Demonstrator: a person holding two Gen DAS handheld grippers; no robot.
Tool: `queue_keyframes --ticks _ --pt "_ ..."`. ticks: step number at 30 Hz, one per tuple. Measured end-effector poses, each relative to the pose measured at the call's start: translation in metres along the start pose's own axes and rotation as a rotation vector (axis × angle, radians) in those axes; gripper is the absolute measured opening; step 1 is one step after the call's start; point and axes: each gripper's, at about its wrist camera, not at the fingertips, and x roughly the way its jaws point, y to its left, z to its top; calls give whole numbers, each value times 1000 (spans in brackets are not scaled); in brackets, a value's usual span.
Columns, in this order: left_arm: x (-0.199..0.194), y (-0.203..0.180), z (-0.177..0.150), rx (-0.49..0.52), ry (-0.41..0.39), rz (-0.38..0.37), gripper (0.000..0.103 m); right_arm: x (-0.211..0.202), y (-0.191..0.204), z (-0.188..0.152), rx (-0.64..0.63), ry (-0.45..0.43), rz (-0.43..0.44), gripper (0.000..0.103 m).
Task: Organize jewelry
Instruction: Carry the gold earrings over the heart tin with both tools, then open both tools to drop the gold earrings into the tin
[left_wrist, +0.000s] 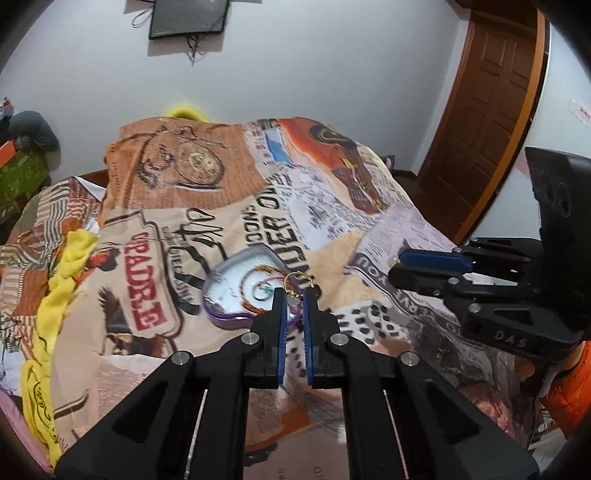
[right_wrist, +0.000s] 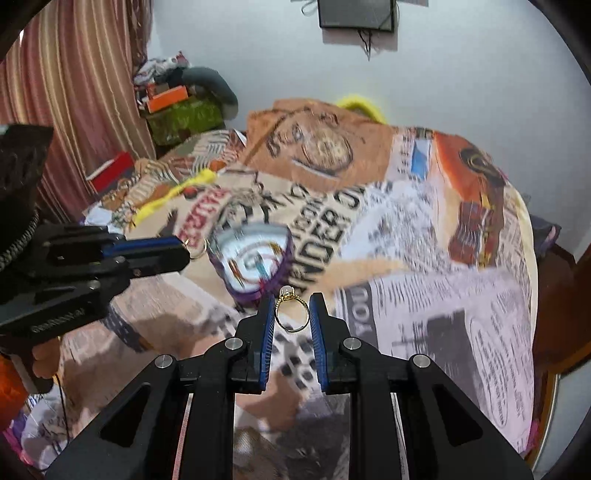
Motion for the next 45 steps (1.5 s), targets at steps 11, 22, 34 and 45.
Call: queue_keyframes --ticks 11,22,34,45 --pt "-19 29 12 -9 -61 61 7 5 16 31 0 -72 36 17" --pt "7 54 15 -49 -30 52 7 30 28 43 -23 -58 68 17" --pt "68 72 0 -104 105 -17 7 87 20 52 -17 74 102 17" --pt "90 67 -3 -45 142 7 7 119 14 58 21 151 129 18"
